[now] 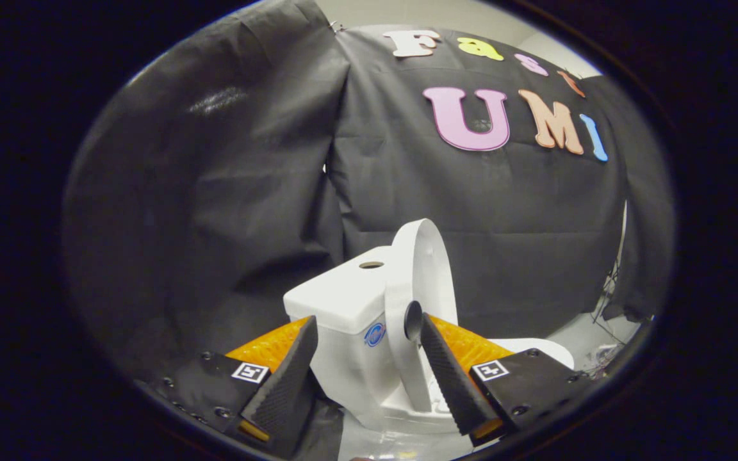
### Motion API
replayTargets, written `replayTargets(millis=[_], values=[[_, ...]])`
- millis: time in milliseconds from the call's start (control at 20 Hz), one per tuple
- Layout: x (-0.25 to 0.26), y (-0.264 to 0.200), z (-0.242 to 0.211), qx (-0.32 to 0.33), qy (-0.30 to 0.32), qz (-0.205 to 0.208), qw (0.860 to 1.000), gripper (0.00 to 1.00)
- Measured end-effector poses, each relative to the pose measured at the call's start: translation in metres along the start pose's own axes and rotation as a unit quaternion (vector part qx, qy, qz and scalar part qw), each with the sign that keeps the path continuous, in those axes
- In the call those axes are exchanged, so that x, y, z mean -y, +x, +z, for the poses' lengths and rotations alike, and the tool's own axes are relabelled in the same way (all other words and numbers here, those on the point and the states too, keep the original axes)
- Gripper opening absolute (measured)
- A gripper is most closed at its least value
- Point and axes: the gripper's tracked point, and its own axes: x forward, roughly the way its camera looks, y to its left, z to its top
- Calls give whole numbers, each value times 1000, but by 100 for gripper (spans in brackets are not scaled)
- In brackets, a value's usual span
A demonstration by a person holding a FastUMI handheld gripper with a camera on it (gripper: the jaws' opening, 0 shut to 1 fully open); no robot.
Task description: Open the toilet lid.
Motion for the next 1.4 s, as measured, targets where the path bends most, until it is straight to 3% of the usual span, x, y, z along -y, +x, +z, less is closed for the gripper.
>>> replayTargets(millis=[700, 1400], values=[[43, -42, 22, 4, -19, 33, 999, 99], [182, -70, 46, 61, -1, -3, 998, 99]])
